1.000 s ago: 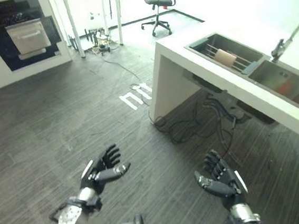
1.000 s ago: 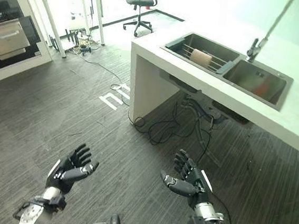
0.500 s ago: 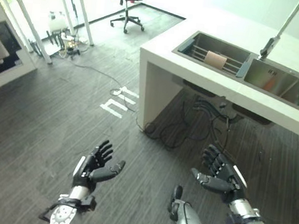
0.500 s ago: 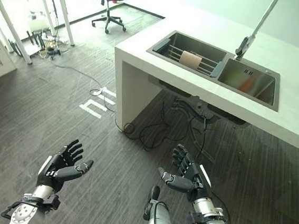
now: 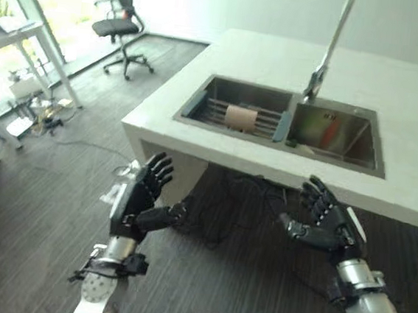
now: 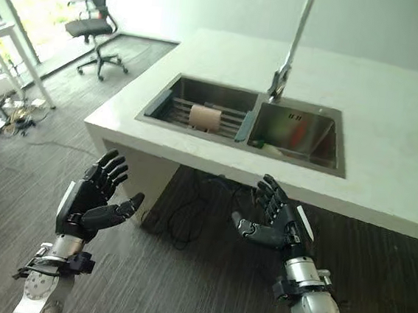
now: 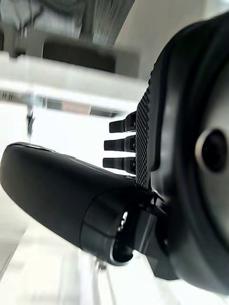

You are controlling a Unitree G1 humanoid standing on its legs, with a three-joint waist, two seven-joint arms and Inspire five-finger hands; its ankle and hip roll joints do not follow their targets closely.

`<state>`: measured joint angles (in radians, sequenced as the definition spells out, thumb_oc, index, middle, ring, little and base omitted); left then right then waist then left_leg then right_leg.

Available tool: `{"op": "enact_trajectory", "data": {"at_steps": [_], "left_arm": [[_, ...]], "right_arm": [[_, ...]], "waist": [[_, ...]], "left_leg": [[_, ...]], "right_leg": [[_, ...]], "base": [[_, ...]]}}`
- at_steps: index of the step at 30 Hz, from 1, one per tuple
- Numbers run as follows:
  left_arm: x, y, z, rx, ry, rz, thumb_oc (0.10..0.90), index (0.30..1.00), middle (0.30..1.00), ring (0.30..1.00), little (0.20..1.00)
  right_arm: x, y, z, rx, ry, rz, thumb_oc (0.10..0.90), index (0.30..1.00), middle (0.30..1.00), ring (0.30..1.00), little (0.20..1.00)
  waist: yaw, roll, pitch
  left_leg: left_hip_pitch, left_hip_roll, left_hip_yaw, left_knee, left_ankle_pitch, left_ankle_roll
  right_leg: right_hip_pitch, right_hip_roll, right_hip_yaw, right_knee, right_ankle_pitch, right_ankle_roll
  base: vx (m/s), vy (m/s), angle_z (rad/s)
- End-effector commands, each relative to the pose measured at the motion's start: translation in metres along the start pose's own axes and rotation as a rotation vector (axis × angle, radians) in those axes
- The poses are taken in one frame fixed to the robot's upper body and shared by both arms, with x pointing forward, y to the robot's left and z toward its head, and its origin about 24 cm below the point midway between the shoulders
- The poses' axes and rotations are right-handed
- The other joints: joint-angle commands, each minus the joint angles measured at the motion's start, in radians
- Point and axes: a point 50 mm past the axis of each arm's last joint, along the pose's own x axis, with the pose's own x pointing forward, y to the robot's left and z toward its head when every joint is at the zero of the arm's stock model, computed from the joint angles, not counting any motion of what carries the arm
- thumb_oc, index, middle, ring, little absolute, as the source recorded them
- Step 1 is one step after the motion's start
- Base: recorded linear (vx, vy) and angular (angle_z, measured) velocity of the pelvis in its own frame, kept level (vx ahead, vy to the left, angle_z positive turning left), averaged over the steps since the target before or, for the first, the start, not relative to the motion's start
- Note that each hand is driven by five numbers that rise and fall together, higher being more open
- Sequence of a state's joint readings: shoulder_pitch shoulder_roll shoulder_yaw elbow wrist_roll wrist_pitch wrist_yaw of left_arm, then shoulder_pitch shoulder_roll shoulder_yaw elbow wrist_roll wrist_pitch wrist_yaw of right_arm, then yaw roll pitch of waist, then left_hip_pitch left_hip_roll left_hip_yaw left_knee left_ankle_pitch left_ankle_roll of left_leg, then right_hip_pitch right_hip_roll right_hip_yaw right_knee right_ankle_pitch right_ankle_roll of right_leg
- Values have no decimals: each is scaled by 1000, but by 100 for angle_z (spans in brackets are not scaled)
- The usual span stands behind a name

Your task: Place the dishes in the dishwasher.

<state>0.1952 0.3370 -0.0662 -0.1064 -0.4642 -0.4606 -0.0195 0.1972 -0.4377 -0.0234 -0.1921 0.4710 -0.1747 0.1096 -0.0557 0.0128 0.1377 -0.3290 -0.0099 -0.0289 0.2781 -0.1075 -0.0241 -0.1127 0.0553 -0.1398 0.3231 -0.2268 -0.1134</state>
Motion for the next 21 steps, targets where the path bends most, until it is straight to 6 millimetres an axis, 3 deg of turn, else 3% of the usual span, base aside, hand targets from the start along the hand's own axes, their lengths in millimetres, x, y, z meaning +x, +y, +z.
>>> {"op": "enact_trajectory", "data": {"at_steps": [1, 5, 9, 12, 14, 17, 18, 21], "left_arm": [[11, 6, 57, 37, -358, 44, 800, 900, 900, 900, 900], [20, 5, 69, 44, -435, 46, 800, 900, 900, 900, 900], [27, -1, 78, 69, -477, 8, 800, 900, 900, 900, 900], [29, -7, 80, 64, -479, -46, 800, 900, 900, 900, 900], [30, -10, 80, 60, -465, -83, 800, 900, 900, 900, 900], [31, -9, 79, 60, -444, -81, 800, 900, 900, 900, 900], [33, -6, 79, 57, -419, -69, 800, 900, 900, 900, 900], [33, -4, 79, 39, -404, -75, 800, 900, 900, 900, 900]], "right_arm": [[9, 6, 53, -81, -269, 79, 800, 900, 900, 900, 900], [3, 1, 65, -66, -313, 78, 800, 900, 900, 900, 900], [-3, -1, 73, -58, -374, 42, 800, 900, 900, 900, 900], [-1, 2, 73, -26, -410, -2, 800, 900, 900, 900, 900], [0, 9, 69, 0, -414, -16, 800, 900, 900, 900, 900], [2, 16, 65, -1, -404, -2, 800, 900, 900, 900, 900], [5, 16, 64, 5, -392, 1, 800, 900, 900, 900, 900], [3, 12, 66, 14, -391, 1, 800, 900, 900, 900, 900]], "waist": [[81, -21, -55], [59, -25, -68], [46, -25, -89], [48, -17, -92], [55, -5, -90], [61, 5, -84], [66, 4, -81], [57, -2, -75]], "left_leg": [[-14, 18, -21, 22, 87, -45], [13, 45, 43, 22, 45, -26], [49, 33, 64, 22, 17, 8], [68, 13, 52, 22, 6, 39], [91, -2, 44, 22, -13, 63], [120, -10, 45, 22, -35, 74], [132, -13, 52, 22, -40, 71], [149, -16, 57, 22, -49, 65]], "right_leg": [[13, -3, 114, -23, 12, 153], [37, -65, 68, -23, 6, 173], [75, -91, 48, -23, 20, 193], [117, -81, 34, -19, 119, 219], [65, -79, 25, 187, 182, 235], [-26, -96, -11, 326, 193, 226], [-40, -108, -61, 233, 160, 211], [-21, -105, -92, 58, 164, 208]], "base": [[310, 253, -119], [221, 292, -96], [210, 251, 3], [192, 217, 14], [149, 234, 11], [147, 158, -11], [229, 48, -35], [179, -40, -36]]}}
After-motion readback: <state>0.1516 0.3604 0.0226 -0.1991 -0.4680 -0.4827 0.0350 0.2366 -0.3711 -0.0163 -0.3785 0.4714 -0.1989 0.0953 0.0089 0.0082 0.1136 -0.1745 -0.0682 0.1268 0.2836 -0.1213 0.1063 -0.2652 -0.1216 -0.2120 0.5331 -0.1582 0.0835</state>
